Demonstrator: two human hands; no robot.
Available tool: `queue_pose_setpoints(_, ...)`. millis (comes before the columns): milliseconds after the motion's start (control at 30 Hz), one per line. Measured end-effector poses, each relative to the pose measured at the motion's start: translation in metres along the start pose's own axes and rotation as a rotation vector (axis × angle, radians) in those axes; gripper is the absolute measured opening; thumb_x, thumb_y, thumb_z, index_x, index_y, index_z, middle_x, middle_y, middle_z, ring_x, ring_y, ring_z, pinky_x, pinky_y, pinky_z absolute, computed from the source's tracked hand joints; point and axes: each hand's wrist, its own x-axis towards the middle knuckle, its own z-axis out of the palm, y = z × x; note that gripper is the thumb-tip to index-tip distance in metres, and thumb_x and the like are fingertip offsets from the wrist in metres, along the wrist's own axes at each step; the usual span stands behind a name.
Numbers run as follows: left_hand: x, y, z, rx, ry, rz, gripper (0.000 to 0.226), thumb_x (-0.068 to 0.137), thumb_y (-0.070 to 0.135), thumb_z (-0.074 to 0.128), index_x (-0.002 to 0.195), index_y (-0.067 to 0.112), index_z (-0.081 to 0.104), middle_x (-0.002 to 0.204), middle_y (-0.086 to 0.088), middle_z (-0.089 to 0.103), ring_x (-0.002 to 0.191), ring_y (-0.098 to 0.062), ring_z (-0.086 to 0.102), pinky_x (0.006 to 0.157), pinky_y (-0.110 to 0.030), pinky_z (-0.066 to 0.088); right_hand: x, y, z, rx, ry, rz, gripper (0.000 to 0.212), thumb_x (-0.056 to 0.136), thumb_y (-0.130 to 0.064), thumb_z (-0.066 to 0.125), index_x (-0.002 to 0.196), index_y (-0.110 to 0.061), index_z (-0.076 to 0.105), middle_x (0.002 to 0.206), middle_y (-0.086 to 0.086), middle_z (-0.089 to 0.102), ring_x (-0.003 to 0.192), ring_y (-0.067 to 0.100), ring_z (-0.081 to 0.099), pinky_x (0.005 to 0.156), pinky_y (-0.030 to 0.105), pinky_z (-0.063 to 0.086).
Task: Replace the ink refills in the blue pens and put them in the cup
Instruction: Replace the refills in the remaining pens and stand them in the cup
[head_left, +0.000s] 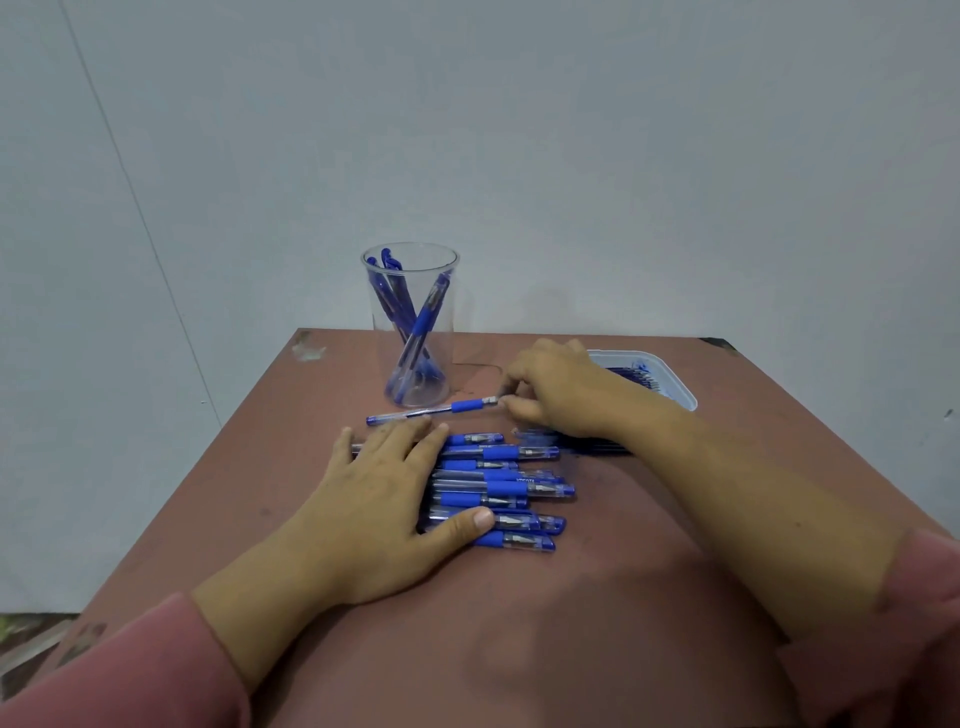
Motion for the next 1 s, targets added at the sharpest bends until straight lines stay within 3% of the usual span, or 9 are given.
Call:
queue_pose_setpoints(67, 0.002, 0.002, -0.006, 0.028, 0.08, 0.015, 0.099, 0.074, 0.088, 0.003, 0.152, 0.029, 0.016, 0.158, 0.01, 0.014, 0.145, -0.01, 0.01, 0.118, -0.05, 0.001, -0.01, 0.003, -0.01, 0.054, 0.067, 0.011, 0.017, 0.094, -0.032, 0.055, 0.1, -0.021, 0.067, 0.087, -0.01, 0.06, 0.089, 0.011, 0.049, 0.078, 0.024, 0.031)
queue_pose_setpoints(167, 0.011, 0.005, -0.018, 0.016, 0.278, 0.086, 0.081, 0.085, 0.079, 0.022, 0.145, 0.026, 0.04, 0.153, 0.003, 0.032, 0.141, -0.018, 0.028, 0.116, -0.054, 0.017, -0.033, 0.007, -0.025, 0.095, 0.17, -0.021, 0.014, 0.094, -0.029, 0.056, 0.101, -0.022, 0.067, 0.088, -0.014, 0.058, 0.082, 0.005, 0.047, 0.069, 0.01, 0.034)
queue_pose_setpoints(267, 0.029, 0.013, -0.027, -0.011, 0.392, 0.262, 0.06, 0.088, 0.061, 0.041, 0.131, 0.023, 0.056, 0.136, 0.002, 0.054, 0.122, -0.018, 0.051, 0.104, -0.04, 0.042, -0.055, 0.01, -0.027, 0.161, 0.279, -0.086, 0.016, 0.093, -0.03, 0.057, 0.1, -0.02, 0.068, 0.089, -0.014, 0.063, 0.082, 0.004, 0.051, 0.073, 0.014, 0.037)
queue_pose_setpoints(367, 0.048, 0.027, -0.034, -0.159, 0.34, 0.308, 0.045, 0.089, 0.055, 0.049, 0.125, 0.028, 0.06, 0.119, 0.013, 0.064, 0.106, -0.007, 0.061, 0.088, -0.032, 0.053, -0.069, 0.01, -0.015, 0.219, 0.39, -0.135, 0.021, 0.091, -0.034, 0.053, 0.099, -0.022, 0.068, 0.088, -0.022, 0.06, 0.082, 0.0, 0.055, 0.074, 0.015, 0.042)
queue_pose_setpoints(500, 0.059, 0.035, -0.019, -0.356, 0.321, 0.256, 0.03, 0.087, 0.047, 0.061, 0.113, 0.032, 0.064, 0.095, 0.017, 0.069, 0.085, -0.001, 0.063, 0.073, -0.028, 0.054, -0.08, 0.004, 0.001, 0.438, 0.441, -0.039, 0.012, 0.093, -0.031, 0.058, 0.102, -0.03, 0.066, 0.088, -0.022, 0.062, 0.088, 0.004, 0.06, 0.074, 0.017, 0.046)
queue_pose_setpoints(700, 0.051, 0.03, -0.01, -0.51, 0.396, 0.228, 0.024, 0.079, 0.048, 0.063, 0.096, 0.033, 0.068, 0.075, 0.03, 0.06, 0.08, 0.008, 0.059, 0.069, -0.009, 0.047, -0.08, -0.002, 0.007, 0.627, 0.414, -0.014, 0.014, 0.087, -0.022, 0.069, 0.098, -0.029, 0.068, 0.088, -0.019, 0.068, 0.087, 0.001, 0.064, 0.076, 0.011, 0.047)
queue_pose_setpoints(800, 0.049, 0.03, -0.01, -0.509, 0.387, 0.237, 0.024, 0.08, 0.048, 0.062, 0.098, 0.035, 0.07, 0.073, 0.031, 0.06, 0.075, 0.005, 0.06, 0.066, -0.014, 0.048, -0.08, -0.003, 0.008, 0.634, 0.422, -0.029, 0.014, 0.084, -0.021, 0.07, 0.095, -0.03, 0.068, 0.087, -0.017, 0.069, 0.087, 0.0, 0.065, 0.077, 0.014, 0.05)
queue_pose_setpoints(900, 0.051, 0.027, -0.007, -0.477, 0.369, 0.214, 0.015, 0.086, 0.036, 0.066, 0.1, 0.037, 0.067, 0.071, 0.027, 0.062, 0.068, 0.0, 0.059, 0.058, -0.015, 0.046, -0.078, -0.004, 0.009, 0.587, 0.449, -0.053, 0.017, 0.085, -0.023, 0.069, 0.092, -0.038, 0.063, 0.087, -0.019, 0.068, 0.087, 0.001, 0.064, 0.075, 0.016, 0.05)
queue_pose_setpoints(1000, 0.053, 0.026, -0.006, -0.453, 0.361, 0.222, 0.015, 0.091, 0.035, 0.062, 0.105, 0.038, 0.065, 0.078, 0.016, 0.069, 0.068, -0.007, 0.062, 0.061, -0.032, 0.053, -0.075, -0.003, 0.013, 0.55, 0.458, -0.057, 0.019, 0.087, -0.022, 0.068, 0.091, -0.039, 0.061, 0.086, -0.018, 0.068, 0.085, 0.001, 0.064, 0.073, 0.016, 0.049)
